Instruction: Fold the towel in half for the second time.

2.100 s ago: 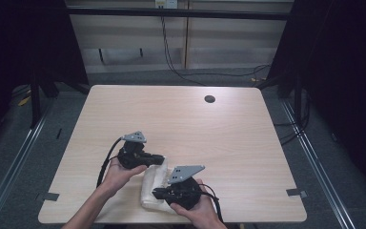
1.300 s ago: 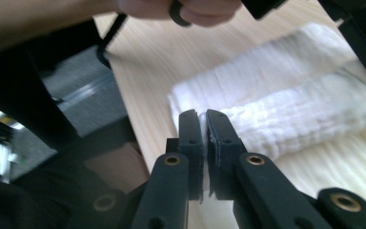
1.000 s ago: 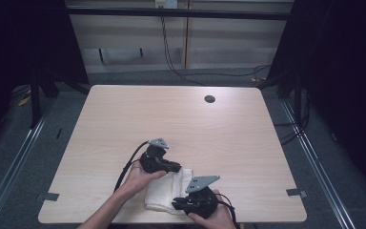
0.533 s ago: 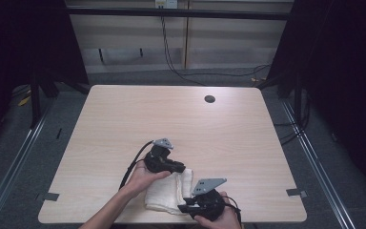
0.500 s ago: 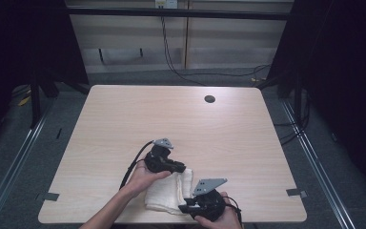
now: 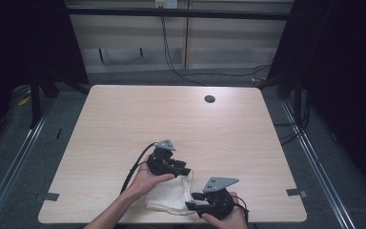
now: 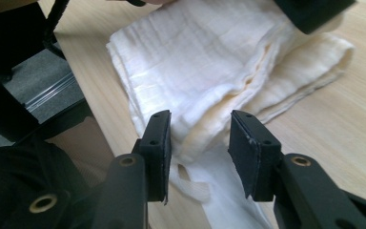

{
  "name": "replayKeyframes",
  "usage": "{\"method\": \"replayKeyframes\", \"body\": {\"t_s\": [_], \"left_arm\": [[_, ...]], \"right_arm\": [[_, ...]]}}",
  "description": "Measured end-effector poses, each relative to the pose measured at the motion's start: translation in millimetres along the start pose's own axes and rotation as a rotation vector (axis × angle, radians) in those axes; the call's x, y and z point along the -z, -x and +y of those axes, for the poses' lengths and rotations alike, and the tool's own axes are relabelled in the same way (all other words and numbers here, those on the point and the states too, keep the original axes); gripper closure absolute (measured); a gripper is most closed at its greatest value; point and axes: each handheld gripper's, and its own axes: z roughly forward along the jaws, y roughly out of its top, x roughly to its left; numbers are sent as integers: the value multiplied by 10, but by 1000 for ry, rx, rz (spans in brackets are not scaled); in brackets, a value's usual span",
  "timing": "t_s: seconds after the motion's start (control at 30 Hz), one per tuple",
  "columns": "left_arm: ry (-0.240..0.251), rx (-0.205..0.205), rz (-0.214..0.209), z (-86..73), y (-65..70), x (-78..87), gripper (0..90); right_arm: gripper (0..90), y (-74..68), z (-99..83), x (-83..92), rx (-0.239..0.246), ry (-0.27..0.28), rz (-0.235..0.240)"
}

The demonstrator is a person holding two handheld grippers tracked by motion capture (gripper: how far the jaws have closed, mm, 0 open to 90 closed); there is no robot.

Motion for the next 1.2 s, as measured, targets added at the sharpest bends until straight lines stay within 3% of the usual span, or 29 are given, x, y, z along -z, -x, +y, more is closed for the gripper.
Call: {"method": "replayKeyframes", "body": {"t_s": [0.13,0.3,0.4,0.63,0.83,0.9,0.97,1.07,1.2], "left_arm": [[16,-9,12,35,15,161,481],[-5,-41,38,-12,40,358,456],[20,-32,64,-71,25,487,442],[13,-9,128,-233,4,721,414],[-4,-5,171,-383,10,921,352],[-8,13,181,-429,18,986,334],[9,26,210,-482,43,1047,298],[25,32,198,-557,82,1141,286],[36,37,215,-667,106,1262,267]], "right_arm": [[586,46,25,17,3,7,-32],[609,154,76,35,17,5,-55],[586,223,123,108,6,14,-23],[584,374,159,327,-16,89,-43],[537,488,103,447,-27,86,-44],[529,518,70,476,-34,88,-47],[512,547,33,507,-43,87,-67],[485,605,-28,558,-68,94,-92],[459,685,-88,618,-98,110,-125]]}}
